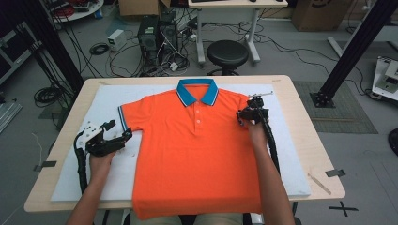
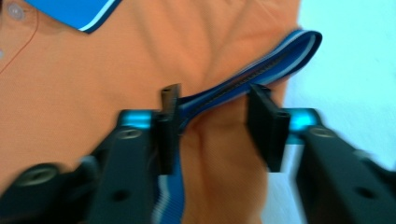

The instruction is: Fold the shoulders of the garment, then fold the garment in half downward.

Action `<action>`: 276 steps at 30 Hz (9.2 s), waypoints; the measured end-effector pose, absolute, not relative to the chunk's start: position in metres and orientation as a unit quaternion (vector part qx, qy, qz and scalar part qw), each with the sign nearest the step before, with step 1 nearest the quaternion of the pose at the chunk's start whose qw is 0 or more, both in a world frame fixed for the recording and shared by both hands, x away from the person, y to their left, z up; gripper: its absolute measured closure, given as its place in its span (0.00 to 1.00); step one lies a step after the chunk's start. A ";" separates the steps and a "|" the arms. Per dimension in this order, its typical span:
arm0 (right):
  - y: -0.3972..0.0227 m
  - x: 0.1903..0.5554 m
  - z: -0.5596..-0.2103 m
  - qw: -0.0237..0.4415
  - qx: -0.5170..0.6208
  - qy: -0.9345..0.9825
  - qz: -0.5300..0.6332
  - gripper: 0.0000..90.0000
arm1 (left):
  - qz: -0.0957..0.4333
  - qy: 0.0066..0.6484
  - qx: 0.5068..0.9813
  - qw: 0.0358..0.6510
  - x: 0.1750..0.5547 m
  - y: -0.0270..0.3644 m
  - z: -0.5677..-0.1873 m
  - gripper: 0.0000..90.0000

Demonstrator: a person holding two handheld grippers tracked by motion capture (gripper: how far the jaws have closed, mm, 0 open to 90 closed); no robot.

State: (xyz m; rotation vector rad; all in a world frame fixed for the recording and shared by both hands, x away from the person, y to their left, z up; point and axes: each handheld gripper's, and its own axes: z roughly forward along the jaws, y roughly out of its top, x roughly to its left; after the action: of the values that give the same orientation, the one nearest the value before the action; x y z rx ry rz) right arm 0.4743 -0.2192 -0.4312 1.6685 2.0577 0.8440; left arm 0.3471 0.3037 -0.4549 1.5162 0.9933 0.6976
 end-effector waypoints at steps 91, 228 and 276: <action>-0.283 0.363 -0.440 0.210 0.467 0.754 0.410 0.23 | 0.256 0.459 0.708 0.472 0.436 0.301 -0.419 0.20; -0.271 0.368 -0.436 0.209 0.462 0.765 0.397 0.23 | 0.211 0.468 0.694 0.505 0.411 0.230 -0.441 0.23; -0.267 0.332 -0.449 0.189 0.489 0.789 0.321 0.79 | 0.178 0.518 0.740 0.390 0.317 0.238 -0.454 0.69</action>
State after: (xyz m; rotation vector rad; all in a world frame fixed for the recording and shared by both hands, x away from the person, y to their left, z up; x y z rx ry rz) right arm 0.3317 -0.2675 -0.4492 1.3745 2.2180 0.9040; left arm 0.3173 0.2376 -0.4539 1.8812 1.3168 0.4527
